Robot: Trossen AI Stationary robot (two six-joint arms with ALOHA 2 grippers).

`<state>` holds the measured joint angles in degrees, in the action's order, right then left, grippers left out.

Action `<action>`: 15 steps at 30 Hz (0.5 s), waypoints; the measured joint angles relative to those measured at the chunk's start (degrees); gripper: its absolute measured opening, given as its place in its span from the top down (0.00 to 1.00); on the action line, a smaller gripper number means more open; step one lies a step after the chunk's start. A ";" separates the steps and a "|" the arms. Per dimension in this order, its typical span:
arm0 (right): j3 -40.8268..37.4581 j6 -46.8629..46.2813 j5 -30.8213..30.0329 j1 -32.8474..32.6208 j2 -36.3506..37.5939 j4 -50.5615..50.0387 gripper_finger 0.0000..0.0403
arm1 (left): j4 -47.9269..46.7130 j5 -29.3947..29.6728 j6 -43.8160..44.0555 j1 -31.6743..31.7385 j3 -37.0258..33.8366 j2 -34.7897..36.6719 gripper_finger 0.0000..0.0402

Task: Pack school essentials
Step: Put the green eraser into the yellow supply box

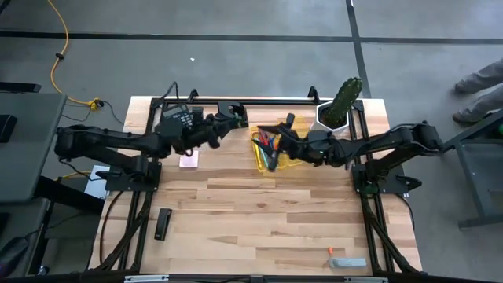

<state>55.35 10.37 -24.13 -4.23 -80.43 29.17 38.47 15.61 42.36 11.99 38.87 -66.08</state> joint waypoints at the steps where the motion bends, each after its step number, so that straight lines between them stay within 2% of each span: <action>1: 1.27 0.98 -1.74 0.04 -1.17 -0.08 0.51 | 1.72 1.29 1.96 0.00 -0.02 -1.42 0.81; 4: 4.65 2.55 -4.38 0.12 -4.29 0.05 0.51 | 7.10 4.39 6.35 0.00 0.06 -4.59 0.81; 7: 7.34 4.00 -8.07 0.17 -7.24 -1.20 0.51 | 8.29 6.11 9.27 0.00 1.25 -7.08 0.81; 15: 10.27 4.91 -13.97 0.89 -10.88 -1.27 0.51 | 8.44 3.87 10.00 -0.15 5.35 -10.41 0.81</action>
<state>65.63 15.28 -38.11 -3.34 -91.30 27.90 46.90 19.48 52.36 11.84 44.22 -76.49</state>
